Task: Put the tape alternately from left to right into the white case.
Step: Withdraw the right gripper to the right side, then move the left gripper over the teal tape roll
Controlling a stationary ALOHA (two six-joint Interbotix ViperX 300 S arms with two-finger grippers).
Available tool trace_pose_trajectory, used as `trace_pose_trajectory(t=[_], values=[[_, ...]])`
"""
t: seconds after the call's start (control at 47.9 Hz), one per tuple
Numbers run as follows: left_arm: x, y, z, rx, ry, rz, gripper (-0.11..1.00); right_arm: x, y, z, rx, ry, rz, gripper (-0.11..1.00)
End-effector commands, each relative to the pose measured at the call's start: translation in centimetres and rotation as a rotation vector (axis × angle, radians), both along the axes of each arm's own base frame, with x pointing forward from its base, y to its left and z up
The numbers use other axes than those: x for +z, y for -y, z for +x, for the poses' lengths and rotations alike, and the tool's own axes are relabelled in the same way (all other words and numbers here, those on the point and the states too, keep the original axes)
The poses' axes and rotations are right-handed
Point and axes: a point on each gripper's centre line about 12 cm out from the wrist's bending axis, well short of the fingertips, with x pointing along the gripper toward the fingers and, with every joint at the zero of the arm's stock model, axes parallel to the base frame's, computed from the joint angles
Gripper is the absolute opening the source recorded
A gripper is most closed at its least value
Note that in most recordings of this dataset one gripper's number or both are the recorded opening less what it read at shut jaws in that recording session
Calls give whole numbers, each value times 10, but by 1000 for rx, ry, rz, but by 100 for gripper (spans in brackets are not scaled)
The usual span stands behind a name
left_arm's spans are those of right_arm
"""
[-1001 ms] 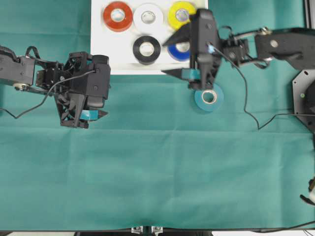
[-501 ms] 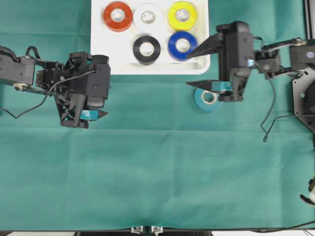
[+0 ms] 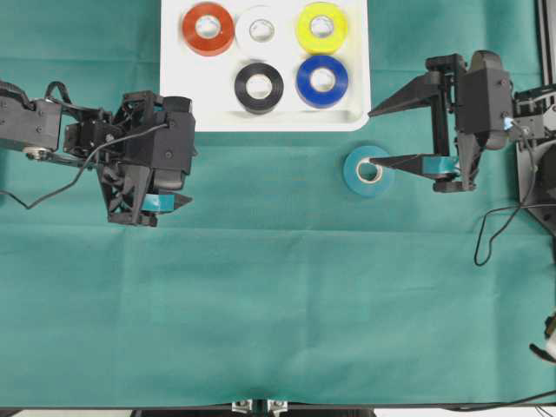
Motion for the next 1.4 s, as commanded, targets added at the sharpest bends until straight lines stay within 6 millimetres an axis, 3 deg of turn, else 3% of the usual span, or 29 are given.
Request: trace_pose_trajectory(t=[0.0, 0.188, 0.417, 1.377], values=[[13, 1, 7, -1, 58, -3, 88, 6, -1, 0, 1, 27, 3, 82], [15, 3, 21, -11, 128, 1, 88, 7, -2, -5, 2, 36, 1, 82], [12, 5, 54, -65, 152, 52, 88, 9, -3, -15, -3, 51, -4, 81], [2, -1, 164, -460, 263, 485, 88, 4, -4, -28, -9, 58, 3, 81]])
